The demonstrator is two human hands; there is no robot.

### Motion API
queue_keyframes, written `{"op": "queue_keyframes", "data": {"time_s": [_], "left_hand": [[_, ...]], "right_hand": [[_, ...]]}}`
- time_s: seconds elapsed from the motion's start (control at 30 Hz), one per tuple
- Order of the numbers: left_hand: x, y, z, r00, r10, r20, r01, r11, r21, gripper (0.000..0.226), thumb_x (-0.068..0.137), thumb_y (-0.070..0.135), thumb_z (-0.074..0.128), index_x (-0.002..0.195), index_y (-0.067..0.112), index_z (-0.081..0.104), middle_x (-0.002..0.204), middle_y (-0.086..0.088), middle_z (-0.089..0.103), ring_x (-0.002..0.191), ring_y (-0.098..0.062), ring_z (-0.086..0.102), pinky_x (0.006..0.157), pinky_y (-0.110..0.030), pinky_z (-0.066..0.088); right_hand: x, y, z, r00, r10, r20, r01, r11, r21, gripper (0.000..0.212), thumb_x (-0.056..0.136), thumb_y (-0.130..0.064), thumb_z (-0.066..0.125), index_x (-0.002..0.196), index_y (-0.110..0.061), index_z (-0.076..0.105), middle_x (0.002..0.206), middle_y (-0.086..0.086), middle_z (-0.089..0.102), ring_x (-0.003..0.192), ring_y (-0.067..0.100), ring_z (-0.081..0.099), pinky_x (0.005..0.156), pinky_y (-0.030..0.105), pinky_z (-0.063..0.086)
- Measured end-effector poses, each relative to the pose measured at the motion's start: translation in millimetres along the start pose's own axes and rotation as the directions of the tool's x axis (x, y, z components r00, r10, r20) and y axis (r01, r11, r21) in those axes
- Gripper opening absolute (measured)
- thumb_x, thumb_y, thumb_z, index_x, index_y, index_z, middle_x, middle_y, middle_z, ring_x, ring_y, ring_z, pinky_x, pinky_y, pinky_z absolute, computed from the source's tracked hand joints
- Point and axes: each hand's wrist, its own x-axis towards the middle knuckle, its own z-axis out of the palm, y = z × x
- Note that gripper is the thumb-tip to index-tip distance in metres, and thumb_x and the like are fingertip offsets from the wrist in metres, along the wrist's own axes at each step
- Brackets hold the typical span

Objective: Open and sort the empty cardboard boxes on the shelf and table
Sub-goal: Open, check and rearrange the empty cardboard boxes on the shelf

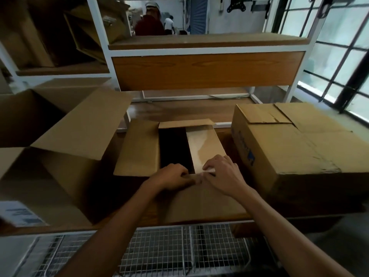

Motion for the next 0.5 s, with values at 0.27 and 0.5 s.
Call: {"op": "queue_keyframes", "data": {"time_s": [0.27, 0.5], "left_hand": [[50.1, -3.8, -31.9, 0.970, 0.022, -0.242, -0.022, 1.000, 0.003, 0.028, 0.097, 0.044, 0.050, 0.099, 0.021, 0.066, 0.097, 0.000, 0.066, 0.082, -0.012, 0.059, 0.072, -0.031, 0.051], [108.5, -6.6, -63.4, 0.940, 0.045, -0.337, 0.048, 0.964, 0.262, 0.039, 0.092, 0.036, 0.054, 0.128, 0.021, 0.055, 0.155, -0.011, 0.024, 0.141, -0.038, 0.023, 0.106, -0.052, 0.039]], "right_hand": [[43.0, -5.8, 1.1, 0.991, -0.033, -0.130, 0.050, 0.991, 0.126, 0.015, 0.092, -0.032, 0.060, 0.101, -0.024, 0.069, 0.118, -0.005, 0.061, 0.108, 0.012, 0.055, 0.093, 0.032, 0.046], [126.4, 8.2, 2.7, 0.974, -0.121, -0.194, 0.134, 0.989, 0.056, 0.012, 0.092, -0.027, 0.058, 0.092, -0.021, 0.068, 0.108, -0.006, 0.065, 0.101, 0.013, 0.059, 0.085, 0.026, 0.048]]}}
